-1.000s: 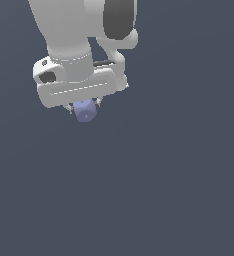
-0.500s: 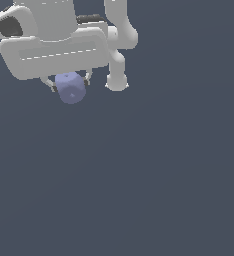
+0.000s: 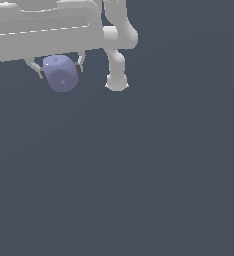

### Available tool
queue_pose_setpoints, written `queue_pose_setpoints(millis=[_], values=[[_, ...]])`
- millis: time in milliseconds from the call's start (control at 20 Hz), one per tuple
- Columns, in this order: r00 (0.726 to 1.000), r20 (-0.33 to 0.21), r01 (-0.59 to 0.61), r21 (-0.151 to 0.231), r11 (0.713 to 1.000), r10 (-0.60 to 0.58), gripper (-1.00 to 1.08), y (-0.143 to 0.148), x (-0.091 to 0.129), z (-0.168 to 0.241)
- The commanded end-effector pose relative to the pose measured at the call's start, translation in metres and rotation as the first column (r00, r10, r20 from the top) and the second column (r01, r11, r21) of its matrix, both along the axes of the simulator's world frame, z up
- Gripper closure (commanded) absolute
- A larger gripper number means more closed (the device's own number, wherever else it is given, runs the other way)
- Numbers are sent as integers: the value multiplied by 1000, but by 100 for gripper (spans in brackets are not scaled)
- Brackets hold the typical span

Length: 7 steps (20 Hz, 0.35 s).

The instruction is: Pick up the object and move it to a goal position.

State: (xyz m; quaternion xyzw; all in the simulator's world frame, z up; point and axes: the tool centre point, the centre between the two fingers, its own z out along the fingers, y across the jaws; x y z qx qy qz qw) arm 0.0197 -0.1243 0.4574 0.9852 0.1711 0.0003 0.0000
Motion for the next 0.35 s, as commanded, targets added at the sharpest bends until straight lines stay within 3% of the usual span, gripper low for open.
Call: queue_pose_setpoints(millis=[0,300], values=[[1000,0,0,0,1000,0,108,-1,1,5],[1000,0,0,0,1000,0,108,-2,2,8]])
